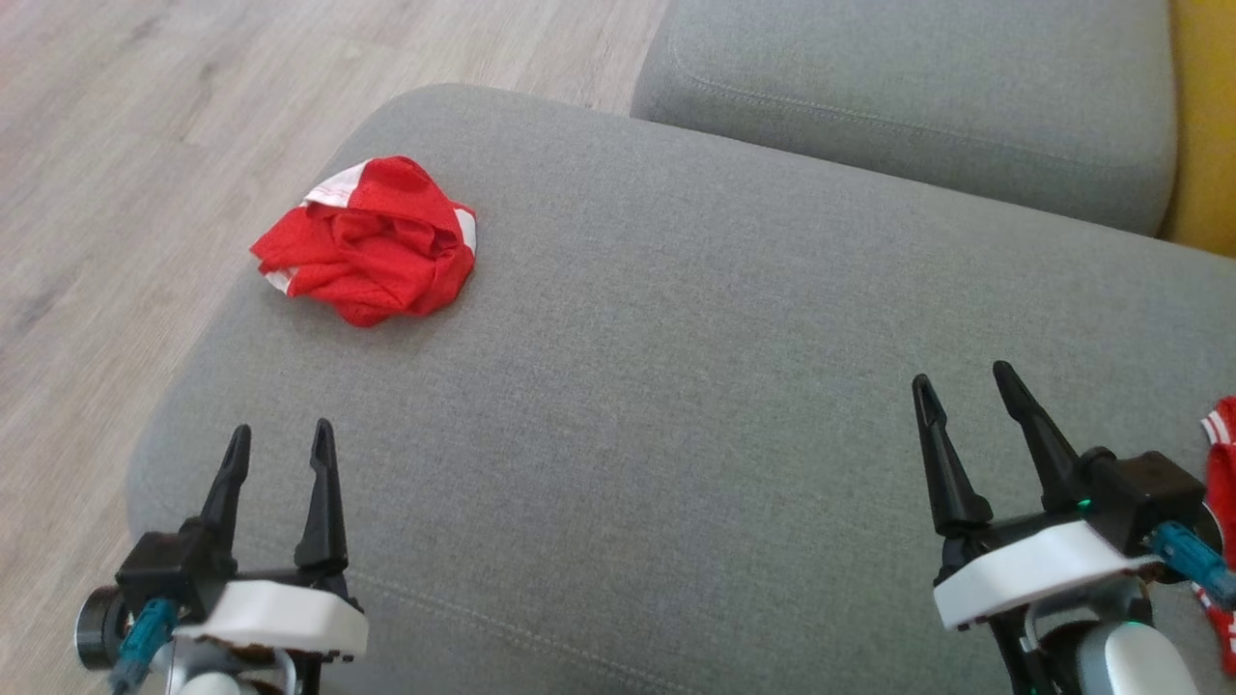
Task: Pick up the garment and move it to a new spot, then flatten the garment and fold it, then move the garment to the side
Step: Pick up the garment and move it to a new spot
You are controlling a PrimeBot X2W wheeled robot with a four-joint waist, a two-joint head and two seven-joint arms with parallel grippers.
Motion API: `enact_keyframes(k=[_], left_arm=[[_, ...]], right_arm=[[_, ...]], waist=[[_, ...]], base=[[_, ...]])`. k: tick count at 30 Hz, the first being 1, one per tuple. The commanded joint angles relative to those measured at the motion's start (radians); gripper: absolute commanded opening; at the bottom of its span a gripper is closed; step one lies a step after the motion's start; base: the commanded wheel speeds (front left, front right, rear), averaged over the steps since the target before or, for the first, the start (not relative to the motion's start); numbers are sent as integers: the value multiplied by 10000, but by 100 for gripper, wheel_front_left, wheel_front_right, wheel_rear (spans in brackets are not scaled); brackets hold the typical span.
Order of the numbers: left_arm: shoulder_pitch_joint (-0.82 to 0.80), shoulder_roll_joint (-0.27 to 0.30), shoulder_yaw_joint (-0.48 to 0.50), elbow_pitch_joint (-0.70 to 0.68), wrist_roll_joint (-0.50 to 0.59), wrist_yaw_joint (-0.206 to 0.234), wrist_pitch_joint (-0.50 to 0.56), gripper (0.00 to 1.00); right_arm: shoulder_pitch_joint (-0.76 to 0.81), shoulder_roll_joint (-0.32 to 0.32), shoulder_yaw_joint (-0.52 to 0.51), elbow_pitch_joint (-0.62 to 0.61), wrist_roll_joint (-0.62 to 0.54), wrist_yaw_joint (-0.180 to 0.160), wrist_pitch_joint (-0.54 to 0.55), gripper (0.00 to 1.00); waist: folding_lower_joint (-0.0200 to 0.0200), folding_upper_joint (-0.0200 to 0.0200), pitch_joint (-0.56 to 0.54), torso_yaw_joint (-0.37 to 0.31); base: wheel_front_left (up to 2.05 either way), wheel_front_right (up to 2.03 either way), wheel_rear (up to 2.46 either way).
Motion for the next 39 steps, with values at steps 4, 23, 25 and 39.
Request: enact_keyframes(k=[4,23,25,39], left_arm=[[-937,168,419,-185,-100,10,-104,100],[-6446,698,1413,6851,-1756,-1372,286,100],[-7115,774,1336,7895,-1843,-1534,536,100],[-9165,1179,1098,11527,-2490,-1990,744,0]], right_arm=[[-372,-39,259,-451,-114,-9,92,100],[-1891,-117,192,-1559,-1205,-9,1132,100],[-2022,-171,199,-1632,-1242,-9,1204,100],[-2488,-296,345,-1597,-1139,-9,1280,100]], waist=[[0,-1,304,-44],[0,-1,3653,-710],[0,-1,3913,-750],[0,-1,4410,-1277]], base=[[0,0,0],[0,0,0],[0,0,0],[0,0,0]])
